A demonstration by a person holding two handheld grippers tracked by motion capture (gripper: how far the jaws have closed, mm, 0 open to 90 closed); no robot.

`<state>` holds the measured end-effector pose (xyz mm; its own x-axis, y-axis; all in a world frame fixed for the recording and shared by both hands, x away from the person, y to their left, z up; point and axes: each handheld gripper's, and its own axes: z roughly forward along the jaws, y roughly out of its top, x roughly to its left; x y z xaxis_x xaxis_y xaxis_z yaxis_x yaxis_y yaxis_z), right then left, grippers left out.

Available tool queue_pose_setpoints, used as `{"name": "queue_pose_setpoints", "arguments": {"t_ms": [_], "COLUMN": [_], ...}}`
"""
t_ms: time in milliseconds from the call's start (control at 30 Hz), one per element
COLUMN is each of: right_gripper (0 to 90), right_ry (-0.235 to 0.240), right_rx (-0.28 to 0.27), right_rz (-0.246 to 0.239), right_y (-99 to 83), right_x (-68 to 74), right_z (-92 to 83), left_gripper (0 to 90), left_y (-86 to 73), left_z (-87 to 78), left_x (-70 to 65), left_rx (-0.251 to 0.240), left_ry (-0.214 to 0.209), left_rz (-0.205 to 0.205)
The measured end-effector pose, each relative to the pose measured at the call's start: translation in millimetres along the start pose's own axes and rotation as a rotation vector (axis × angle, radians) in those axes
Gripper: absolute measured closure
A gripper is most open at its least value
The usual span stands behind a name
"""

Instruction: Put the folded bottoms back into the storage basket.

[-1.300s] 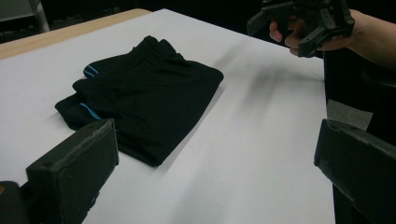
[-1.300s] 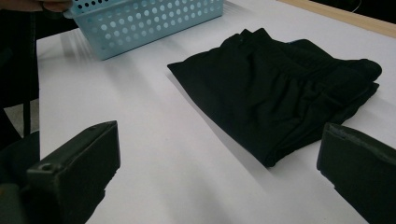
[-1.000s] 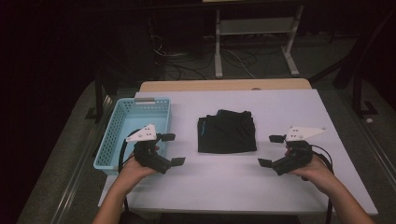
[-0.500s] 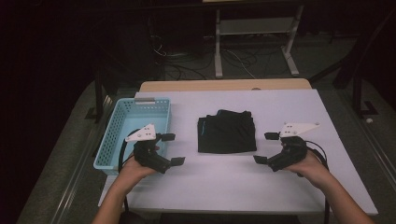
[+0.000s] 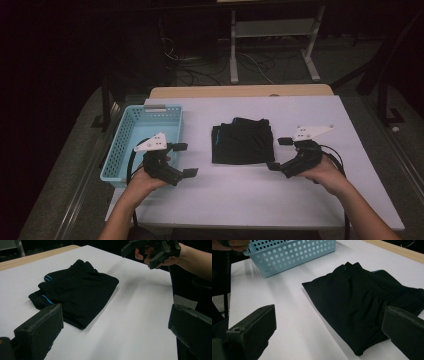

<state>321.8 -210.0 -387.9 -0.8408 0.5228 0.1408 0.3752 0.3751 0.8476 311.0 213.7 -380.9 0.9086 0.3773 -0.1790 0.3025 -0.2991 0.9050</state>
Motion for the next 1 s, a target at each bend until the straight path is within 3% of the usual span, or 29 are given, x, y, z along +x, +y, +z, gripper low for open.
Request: {"name": "queue_pose_setpoints", "arguments": {"t_ms": [1000], "right_gripper": [0.0], "right_ry": [0.039], "right_rx": [0.008], "right_rz": [-0.013], "right_y": [20.8], "right_x": [-5.9], "right_z": [28.7], "left_gripper": [0.0], "left_y": [0.5], "left_z": [0.3], "left_x": [-1.4], "left_rx": [0.010], "left_ry": [-0.003], "left_rz": [0.009]}}
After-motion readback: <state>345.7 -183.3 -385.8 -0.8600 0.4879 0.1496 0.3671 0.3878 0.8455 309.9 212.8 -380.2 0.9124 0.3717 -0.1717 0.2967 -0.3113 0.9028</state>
